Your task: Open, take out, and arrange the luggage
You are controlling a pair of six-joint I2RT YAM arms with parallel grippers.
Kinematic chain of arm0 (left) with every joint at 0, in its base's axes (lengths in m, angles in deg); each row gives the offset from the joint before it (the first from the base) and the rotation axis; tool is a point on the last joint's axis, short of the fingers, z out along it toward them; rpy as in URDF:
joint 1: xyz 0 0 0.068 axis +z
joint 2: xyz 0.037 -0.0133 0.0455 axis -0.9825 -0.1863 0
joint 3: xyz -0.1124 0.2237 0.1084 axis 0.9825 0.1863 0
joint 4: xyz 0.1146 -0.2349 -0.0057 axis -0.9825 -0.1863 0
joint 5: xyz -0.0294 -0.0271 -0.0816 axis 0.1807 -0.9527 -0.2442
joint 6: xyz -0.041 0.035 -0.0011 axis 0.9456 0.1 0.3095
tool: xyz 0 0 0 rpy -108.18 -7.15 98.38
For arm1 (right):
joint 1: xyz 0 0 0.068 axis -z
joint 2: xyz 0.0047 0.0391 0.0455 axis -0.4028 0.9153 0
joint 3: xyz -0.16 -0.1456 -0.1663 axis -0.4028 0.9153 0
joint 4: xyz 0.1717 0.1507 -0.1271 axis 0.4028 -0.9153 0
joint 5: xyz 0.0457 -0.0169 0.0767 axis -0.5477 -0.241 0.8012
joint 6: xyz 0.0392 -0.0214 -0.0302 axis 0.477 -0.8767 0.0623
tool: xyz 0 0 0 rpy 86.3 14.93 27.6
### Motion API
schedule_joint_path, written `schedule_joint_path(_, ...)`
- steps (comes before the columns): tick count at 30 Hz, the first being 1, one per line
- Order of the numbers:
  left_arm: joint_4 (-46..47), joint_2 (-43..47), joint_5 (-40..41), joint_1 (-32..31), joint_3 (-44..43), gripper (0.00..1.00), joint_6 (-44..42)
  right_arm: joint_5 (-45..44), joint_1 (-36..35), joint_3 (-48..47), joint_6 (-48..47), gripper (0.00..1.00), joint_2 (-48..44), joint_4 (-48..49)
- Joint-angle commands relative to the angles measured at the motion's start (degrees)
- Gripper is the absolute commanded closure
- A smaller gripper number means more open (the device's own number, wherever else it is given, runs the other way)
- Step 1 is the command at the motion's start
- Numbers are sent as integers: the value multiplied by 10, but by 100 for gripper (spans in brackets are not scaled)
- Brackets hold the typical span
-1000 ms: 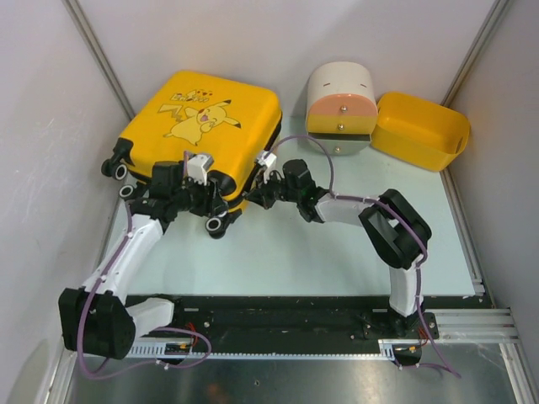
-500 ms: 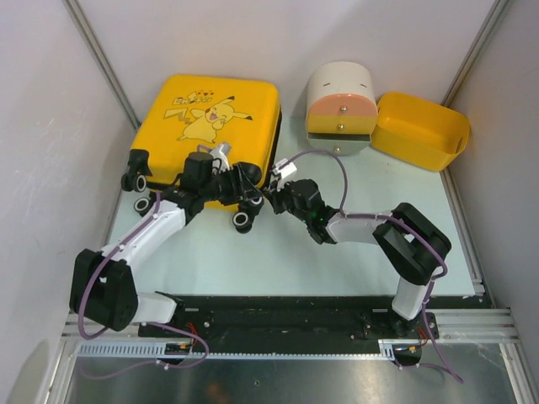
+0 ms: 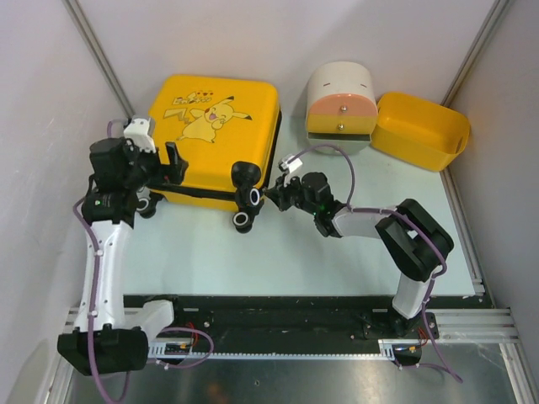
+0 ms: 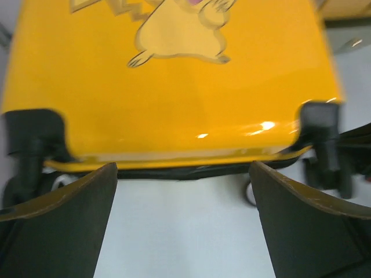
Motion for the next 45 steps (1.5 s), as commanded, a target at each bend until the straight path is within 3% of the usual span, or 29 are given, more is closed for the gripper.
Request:
schedule_joint_path(1,-122,-52,8,85,-11,0,-246,70,1,5,-39,100,-26,115)
schedule_joint_path(6,-139,-116,33,124,-53,1,-335,53,-4,21,-45,100,-18,152)
schedule_joint_path(16,-137,-236,75,174,-167,0,-387,51,-16,69,-38,100,-30,160)
schedule_joint_path(28,-156,-287,25,198,-192,2,-456,25,-27,61,-38,100,-14,184)
schedule_joint_path(36,-168,-292,-24,199,-151,21,-448,18,-12,-9,-40,100,33,183)
schedule_joint_path(41,-168,-279,-36,201,-123,21,-435,36,7,-90,-42,100,89,179)
schedule_joint_path(45,-167,-263,-62,204,-106,48,-406,52,15,-146,-47,100,128,185)
